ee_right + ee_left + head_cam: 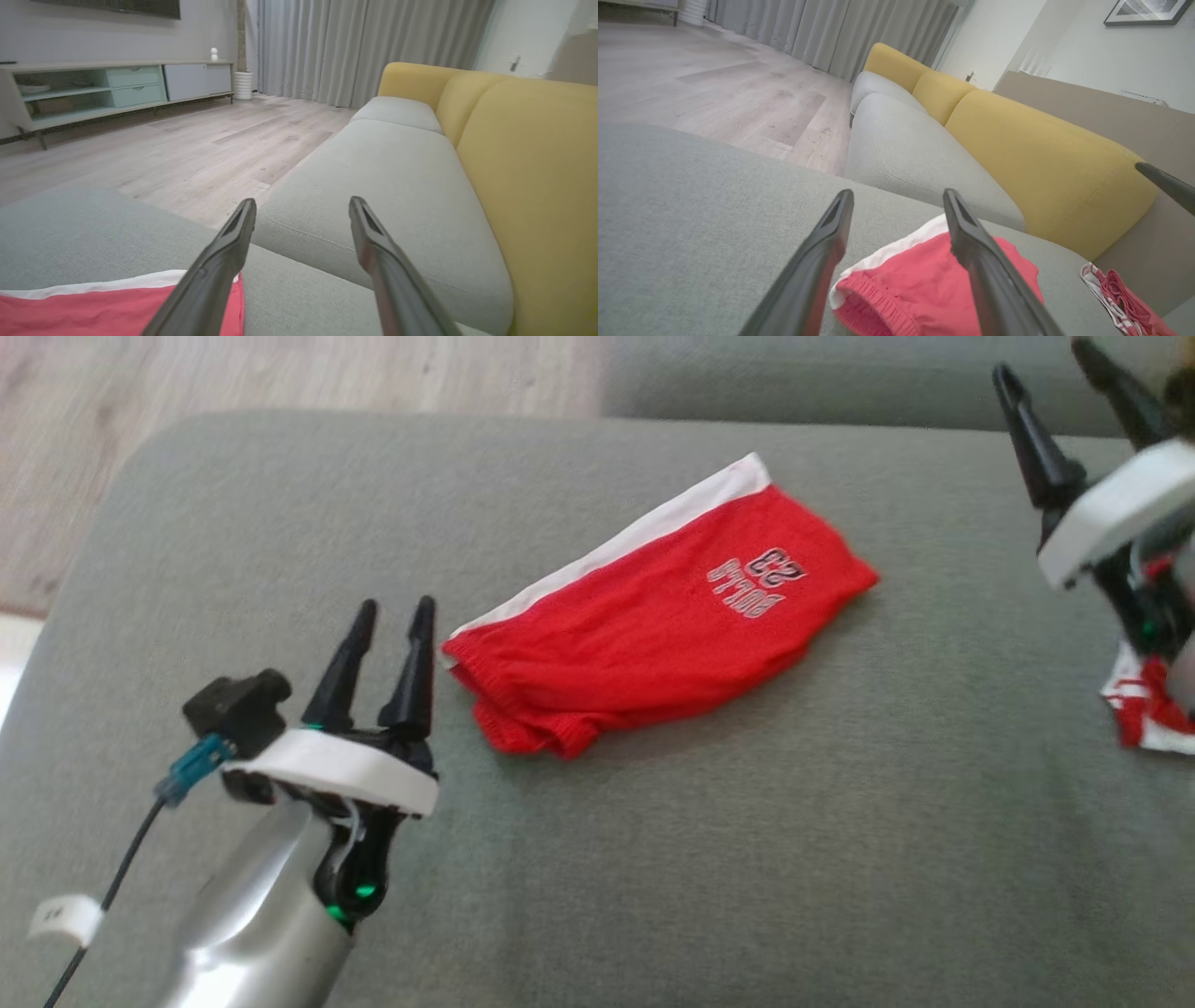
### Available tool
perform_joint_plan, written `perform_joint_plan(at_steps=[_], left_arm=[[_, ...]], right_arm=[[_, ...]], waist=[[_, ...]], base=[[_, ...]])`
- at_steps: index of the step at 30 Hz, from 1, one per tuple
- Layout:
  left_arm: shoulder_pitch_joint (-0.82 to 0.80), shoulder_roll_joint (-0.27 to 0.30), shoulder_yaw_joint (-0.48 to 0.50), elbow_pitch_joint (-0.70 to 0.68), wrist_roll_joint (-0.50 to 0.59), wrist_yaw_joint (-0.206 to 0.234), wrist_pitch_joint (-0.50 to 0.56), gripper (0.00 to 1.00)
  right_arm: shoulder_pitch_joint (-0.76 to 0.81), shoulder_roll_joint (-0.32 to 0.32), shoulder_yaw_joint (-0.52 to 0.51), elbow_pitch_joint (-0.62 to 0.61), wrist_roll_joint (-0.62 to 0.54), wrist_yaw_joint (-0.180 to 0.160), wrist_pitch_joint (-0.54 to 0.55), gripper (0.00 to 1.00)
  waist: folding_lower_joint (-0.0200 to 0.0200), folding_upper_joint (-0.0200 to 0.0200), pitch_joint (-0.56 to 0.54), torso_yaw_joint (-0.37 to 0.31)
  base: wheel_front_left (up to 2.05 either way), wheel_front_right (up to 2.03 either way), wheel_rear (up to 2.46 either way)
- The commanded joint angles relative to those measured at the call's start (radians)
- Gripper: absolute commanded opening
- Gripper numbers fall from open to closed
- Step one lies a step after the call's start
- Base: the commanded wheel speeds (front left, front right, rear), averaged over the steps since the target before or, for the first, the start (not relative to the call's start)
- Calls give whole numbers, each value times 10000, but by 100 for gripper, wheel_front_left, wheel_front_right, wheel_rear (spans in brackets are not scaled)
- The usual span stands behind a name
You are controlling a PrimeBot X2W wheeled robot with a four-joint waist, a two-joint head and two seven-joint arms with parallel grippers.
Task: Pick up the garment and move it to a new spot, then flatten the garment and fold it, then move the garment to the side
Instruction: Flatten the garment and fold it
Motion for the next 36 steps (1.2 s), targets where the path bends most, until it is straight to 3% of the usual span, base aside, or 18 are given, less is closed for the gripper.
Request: perform_joint_plan(at_steps=[1,4,5,11,18,25,36], left_arm=[[-128,281,743,-461,330,120,-122,100],[253,201,1381,-832,926,242,-122,100],[253,201,1381,-832,926,242,-122,100],[1265,-77,2325,-1582,2718,574,-122,100],[2678,-601,3100,-1995,4538,767,-122,100],[3736,-1097,3957,-2551,6200,818,-122,100],[3809,-1724,4634,-2600,6856,264,-122,100]], right_arm=[[674,40,-581,-280,-338,65,-135,100],[1683,273,-1840,-684,-1124,65,-135,100],[1683,273,-1840,-684,-1124,65,-135,100],[4044,1227,-4944,-1863,-3459,65,-136,100],[6814,3362,-7722,-3582,-6217,65,-137,100],[8142,4677,-8680,-4797,-7645,65,-137,100],[8349,4983,-8996,-4987,-7834,65,-137,100]], waist=[[3,-1,-337,-371],[3,-1,-493,-572],[3,-1,-493,-572],[3,-1,-728,-1014],[3,-1,-962,-1499],[3,-1,-981,-1662],[3,-1,-733,-1302]], base=[[0,0,0],[0,0,0],[0,0,0],[0,0,0],[0,0,0],[0,0,0],[0,0,0]])
